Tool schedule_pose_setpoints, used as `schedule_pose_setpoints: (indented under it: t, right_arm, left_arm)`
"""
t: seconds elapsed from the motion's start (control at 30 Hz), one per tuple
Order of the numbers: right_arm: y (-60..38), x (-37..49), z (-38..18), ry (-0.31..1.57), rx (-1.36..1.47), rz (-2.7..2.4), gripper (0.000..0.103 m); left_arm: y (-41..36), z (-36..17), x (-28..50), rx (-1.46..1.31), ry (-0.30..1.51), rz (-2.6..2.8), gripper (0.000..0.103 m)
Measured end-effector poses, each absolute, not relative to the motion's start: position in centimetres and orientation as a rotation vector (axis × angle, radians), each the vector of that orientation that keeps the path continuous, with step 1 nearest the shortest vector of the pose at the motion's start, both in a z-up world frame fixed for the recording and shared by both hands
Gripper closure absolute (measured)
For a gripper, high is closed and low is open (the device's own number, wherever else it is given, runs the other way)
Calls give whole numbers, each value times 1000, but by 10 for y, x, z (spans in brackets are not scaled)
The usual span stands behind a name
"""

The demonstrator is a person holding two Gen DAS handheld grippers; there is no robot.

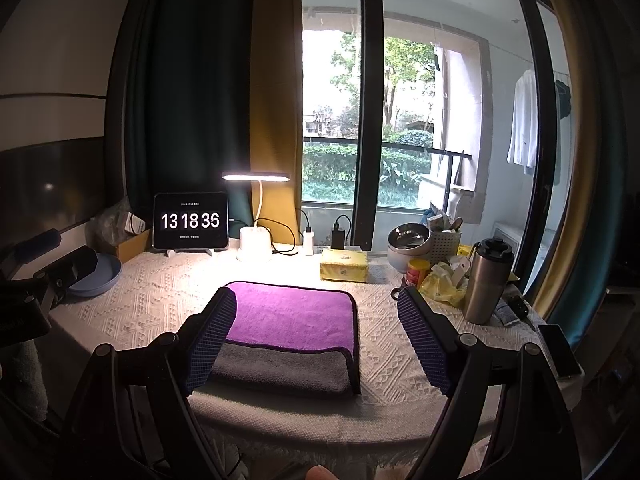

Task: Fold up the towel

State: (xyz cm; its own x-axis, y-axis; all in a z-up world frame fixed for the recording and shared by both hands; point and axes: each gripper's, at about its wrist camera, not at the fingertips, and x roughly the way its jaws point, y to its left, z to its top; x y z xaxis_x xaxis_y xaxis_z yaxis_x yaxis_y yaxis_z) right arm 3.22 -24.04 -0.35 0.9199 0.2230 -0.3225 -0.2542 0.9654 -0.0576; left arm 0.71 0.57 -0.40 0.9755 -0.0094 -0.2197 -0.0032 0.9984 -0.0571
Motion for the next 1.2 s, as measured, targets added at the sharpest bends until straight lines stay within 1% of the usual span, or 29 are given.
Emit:
schedule_pose_setpoints:
  t: [0.53,0.8,1.2]
  right_arm:
    - [-241,36,-4,334,-92,251,18]
    - [-244,39,-6,346,-80,254,18]
    - [-251,67,-17,399,-65,243,18]
  left_arm:
    - [4,-6,7,-53,225,-4,1]
    - [0,-16,12,-44,240,-8,1]
    - [-4,-26,45,-21,316,-42,1]
